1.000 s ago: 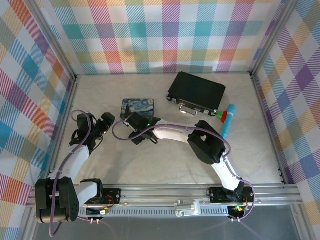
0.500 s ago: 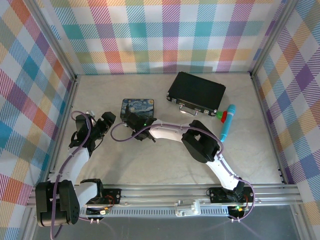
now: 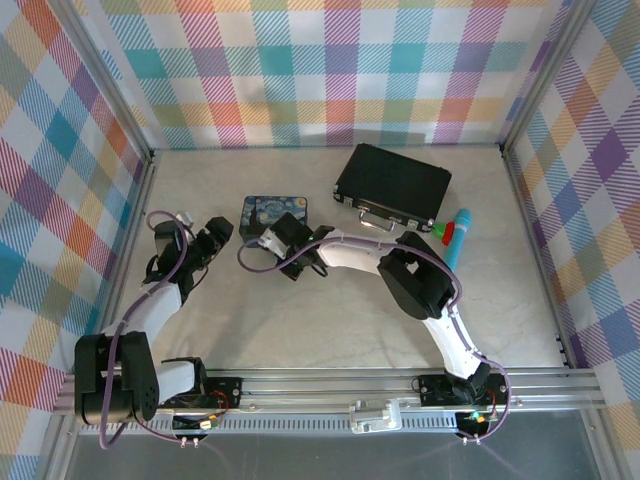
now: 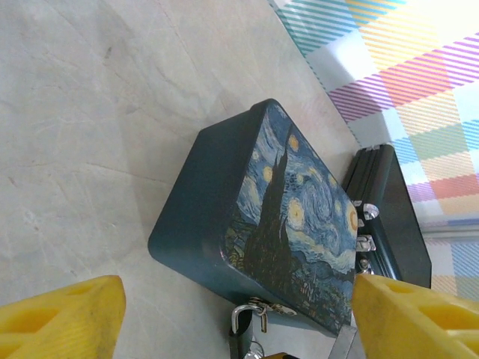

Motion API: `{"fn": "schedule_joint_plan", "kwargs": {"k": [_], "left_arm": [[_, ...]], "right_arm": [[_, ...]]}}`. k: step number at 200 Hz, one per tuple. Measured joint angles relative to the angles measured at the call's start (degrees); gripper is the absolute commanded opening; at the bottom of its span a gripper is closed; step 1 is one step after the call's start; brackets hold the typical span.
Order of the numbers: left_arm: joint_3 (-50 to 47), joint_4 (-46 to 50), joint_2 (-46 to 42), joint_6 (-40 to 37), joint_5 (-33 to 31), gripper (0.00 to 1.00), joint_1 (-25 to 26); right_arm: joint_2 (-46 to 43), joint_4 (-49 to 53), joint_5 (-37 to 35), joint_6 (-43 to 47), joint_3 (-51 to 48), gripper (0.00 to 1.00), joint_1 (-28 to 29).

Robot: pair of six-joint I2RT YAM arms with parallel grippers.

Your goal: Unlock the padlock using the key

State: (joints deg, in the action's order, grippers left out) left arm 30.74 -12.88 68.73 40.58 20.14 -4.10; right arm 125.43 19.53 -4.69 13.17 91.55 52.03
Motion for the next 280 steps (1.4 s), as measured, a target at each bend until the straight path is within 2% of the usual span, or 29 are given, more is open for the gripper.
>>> {"fn": "schedule_joint_plan", "kwargs": {"k": [24,29,42,51,72,95,150,177,193,238,280], "left_arm": [[-0.2,-0.6,-0.3,-0.6,0.4,0.77,1.9],[-0.6,-0.7,-0.8,-0.6,0.3,0.77,2.5],[-2.0,-0.7,-2.5,-0.5,0.3,0.77,3.8],[-3.3,-0.6,-4.0,-0.4,0.3,0.77,4.3],[-5.6,1.1,-7.4,0.2,-0.3,0.78,4.8],[-6.5,2.9,-9.9,0.6,-1.9,0.80,4.8],[-6.6,3.1,-9.9,2.8,-2.8,0.80,4.8],[-7.3,2.6,-9.9,3.8,-2.8,0.80,4.8],[-7.6,2.4,-9.9,4.1,-2.8,0.80,4.8],[-8.2,2.3,-10.7,4.9,-2.1,0.79,4.8],[-10.6,0.9,-11.4,5.3,0.2,0.77,5.2]], "right_arm": [[0.1,1.5,4.6,0.7,0.8,0.03,-1.1],[0.2,1.7,4.9,0.7,1.0,0.08,-1.3],[0.3,2.4,5.4,0.4,2.0,0.33,-1.5],[0.3,2.6,5.2,0.3,2.4,0.44,-1.5],[0.2,2.5,4.2,-1.6,2.4,0.60,-1.2],[-0.1,1.8,2.2,-3.5,1.5,0.64,-0.4],[2.9,1.0,-5.9,-7.7,5.9,0.61,1.6],[5.1,1.0,-10.1,-9.0,7.0,0.56,1.7],[5.8,1.5,-10.8,-9.7,8.4,0.48,1.8],[6.3,1.0,-11.9,-11.5,8.9,0.16,1.7],[5.6,-0.9,-6.2,-13.0,8.3,0.04,-0.3]]}}
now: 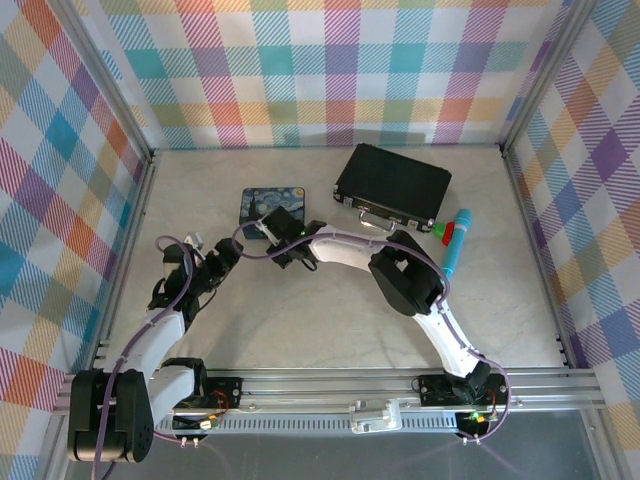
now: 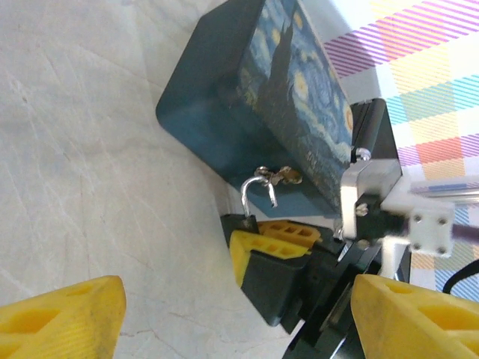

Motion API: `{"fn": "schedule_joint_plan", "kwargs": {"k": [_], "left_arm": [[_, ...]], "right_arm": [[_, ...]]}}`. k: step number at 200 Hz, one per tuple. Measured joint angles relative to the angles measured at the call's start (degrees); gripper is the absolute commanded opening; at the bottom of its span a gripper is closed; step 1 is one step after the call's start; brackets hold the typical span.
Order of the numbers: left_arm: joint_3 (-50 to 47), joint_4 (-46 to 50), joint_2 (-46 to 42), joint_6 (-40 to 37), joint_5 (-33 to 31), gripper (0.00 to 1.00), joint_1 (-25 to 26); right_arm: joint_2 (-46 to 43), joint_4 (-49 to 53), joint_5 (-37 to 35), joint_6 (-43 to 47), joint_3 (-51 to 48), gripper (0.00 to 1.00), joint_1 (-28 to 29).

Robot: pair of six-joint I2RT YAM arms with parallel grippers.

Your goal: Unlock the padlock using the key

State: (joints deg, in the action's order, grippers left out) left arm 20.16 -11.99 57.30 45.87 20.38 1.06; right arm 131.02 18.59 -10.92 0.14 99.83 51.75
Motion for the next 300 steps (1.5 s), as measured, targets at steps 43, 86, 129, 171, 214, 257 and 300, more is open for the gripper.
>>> {"fn": "schedule_joint_plan", "kwargs": {"k": [43,86,129,171,214,257,300], "left_arm": [[-2.6,-4.5,1.7,2.0,0.2,0.67,2.5],[-2.7,-12.6,9.7,4.1,-0.8,0.43,7.2],[-0.5,-19.3,20.4,6.7,-4.6,0.33,12.9],[1.4,-27.2,28.8,8.5,-7.3,0.34,14.1],[3.2,-32.2,33.9,8.8,-8.5,0.28,14.2],[3.8,-37.7,38.3,10.1,-8.2,0.26,15.1],[3.7,-40.7,39.7,10.7,-7.8,0.22,15.3]], "right_arm": [[-0.5,-0.3,11.6,-0.9,-0.8,0.00,-3.1],[-0.7,-0.5,22.5,-1.3,-2.0,0.00,-5.8],[-1.1,-1.2,27.9,-2.7,-3.5,0.00,-6.2],[-1.9,-2.4,34.4,-5.4,-5.8,0.00,-7.2],[-2.0,-2.7,38.1,-7.1,-6.5,0.00,-7.7],[-2.2,-5.0,41.0,-10.2,-7.7,0.00,-8.4],[-2.3,-9.4,46.4,-15.1,-9.8,0.00,-9.8]]}}
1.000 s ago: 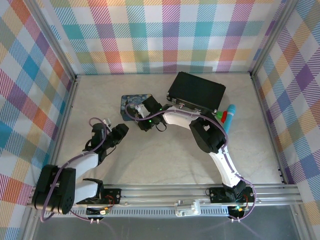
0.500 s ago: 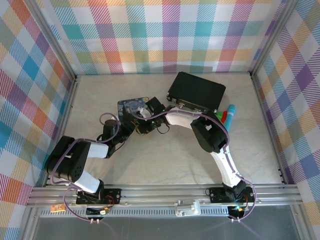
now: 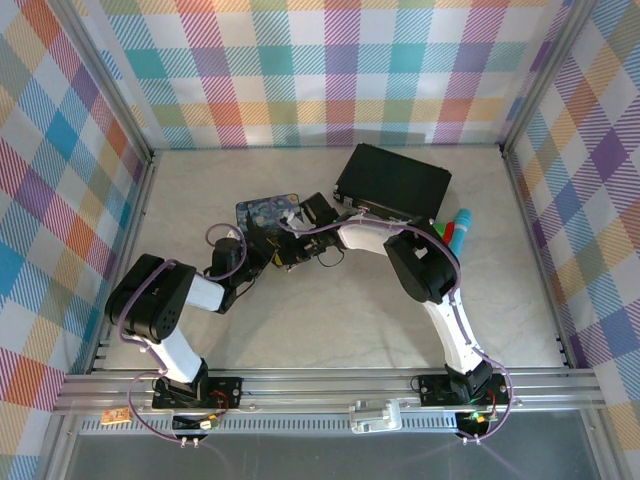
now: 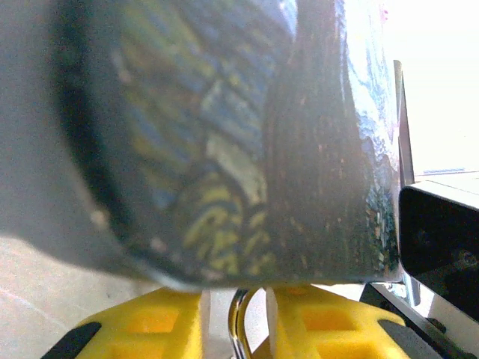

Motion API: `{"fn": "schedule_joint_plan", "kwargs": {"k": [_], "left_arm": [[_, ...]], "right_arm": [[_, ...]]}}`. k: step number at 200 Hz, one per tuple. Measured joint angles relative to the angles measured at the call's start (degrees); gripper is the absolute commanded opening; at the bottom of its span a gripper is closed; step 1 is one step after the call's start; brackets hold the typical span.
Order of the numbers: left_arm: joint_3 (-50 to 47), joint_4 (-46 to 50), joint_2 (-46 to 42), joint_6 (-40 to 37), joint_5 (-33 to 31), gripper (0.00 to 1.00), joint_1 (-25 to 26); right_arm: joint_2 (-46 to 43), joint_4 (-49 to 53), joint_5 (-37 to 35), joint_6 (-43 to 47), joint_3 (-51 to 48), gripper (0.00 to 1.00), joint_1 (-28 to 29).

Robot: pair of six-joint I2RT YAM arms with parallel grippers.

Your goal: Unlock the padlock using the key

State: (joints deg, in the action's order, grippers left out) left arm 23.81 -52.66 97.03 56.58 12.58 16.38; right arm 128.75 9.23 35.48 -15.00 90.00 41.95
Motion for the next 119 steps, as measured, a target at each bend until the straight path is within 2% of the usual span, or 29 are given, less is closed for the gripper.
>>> {"fn": "schedule_joint_plan", "kwargs": {"k": [26,73,79,106,119], "left_arm": [[0.0,-1.9,0.9,0.7,0.4,0.21,0.0],[0.0,-4.1,1.4,1.5,1.0,0.00,0.0],[0.0,-4.2,1.4,1.6,1.1,0.00,0.0],[0.0,-4.4,1.4,1.9,1.5,0.00,0.0],[0.0,-4.3,1.4,1.7,1.4,0.00,0.2]], "right_arm": [[0.0,-1.4,2.2,-2.2,0.0,0.00,-0.4],[0.0,-1.9,3.0,-3.3,-0.3,0.00,-0.7],[0.0,-1.9,3.0,-3.2,-0.3,0.00,-0.7],[-0.5,-1.7,2.4,-3.4,-0.7,0.37,-0.7],[-1.9,-1.7,1.8,-3.6,-2.2,0.46,-0.7]]}}
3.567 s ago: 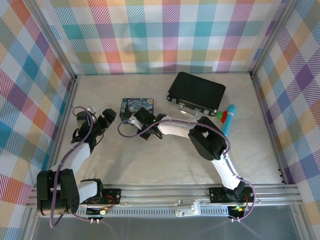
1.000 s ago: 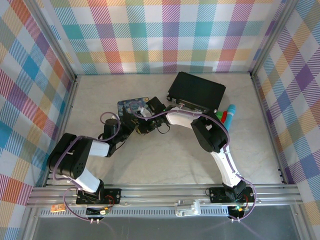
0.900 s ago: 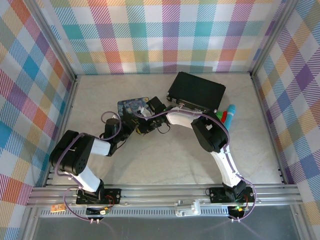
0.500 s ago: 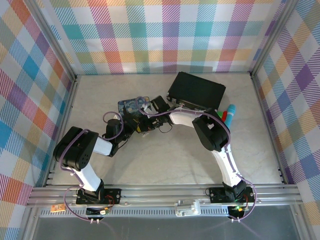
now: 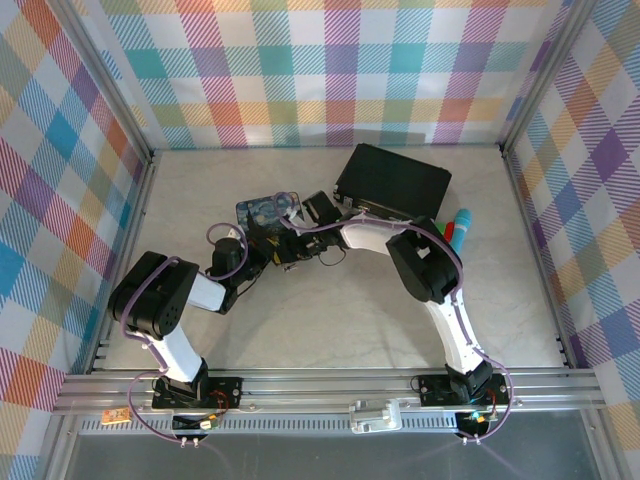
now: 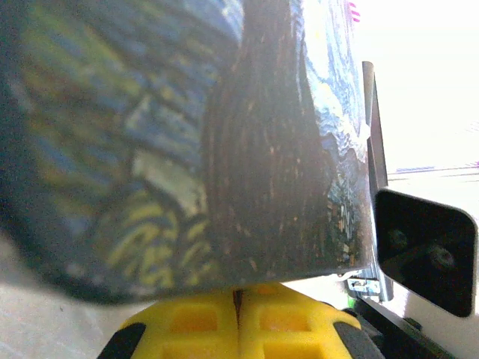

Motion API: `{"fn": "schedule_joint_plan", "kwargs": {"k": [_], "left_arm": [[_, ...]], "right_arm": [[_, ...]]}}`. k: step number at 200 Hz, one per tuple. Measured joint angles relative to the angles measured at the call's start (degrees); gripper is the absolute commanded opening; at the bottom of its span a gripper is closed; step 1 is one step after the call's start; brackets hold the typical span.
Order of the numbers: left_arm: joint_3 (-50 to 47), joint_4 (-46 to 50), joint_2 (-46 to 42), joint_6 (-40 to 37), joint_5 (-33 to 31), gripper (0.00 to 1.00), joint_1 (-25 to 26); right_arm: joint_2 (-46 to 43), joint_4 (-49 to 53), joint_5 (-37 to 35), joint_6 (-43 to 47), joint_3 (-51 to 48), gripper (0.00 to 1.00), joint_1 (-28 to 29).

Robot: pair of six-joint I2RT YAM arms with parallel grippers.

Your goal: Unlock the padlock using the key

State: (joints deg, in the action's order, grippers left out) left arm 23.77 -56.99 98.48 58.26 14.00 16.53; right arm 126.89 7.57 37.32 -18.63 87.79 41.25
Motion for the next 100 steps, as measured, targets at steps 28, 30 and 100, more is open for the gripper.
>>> {"fn": "schedule_joint_plan", "kwargs": {"k": [28,30,100], "left_arm": [[0.0,0.0,0.0,-0.2,-0.1,0.00,0.0],[0.0,0.0,0.0,-0.2,-0.1,0.00,0.0],[0.0,0.0,0.0,-0.2,-0.3,0.00,0.0]], "right_arm": [[-6.7,0.6,-3.7,-0.7,-4.8,0.56,0.0],[-7.2,0.7,-4.0,-0.6,-5.1,0.57,-0.1],[-14.0,3.5,-23.4,-9.1,-1.9,0.68,-2.1]]}}
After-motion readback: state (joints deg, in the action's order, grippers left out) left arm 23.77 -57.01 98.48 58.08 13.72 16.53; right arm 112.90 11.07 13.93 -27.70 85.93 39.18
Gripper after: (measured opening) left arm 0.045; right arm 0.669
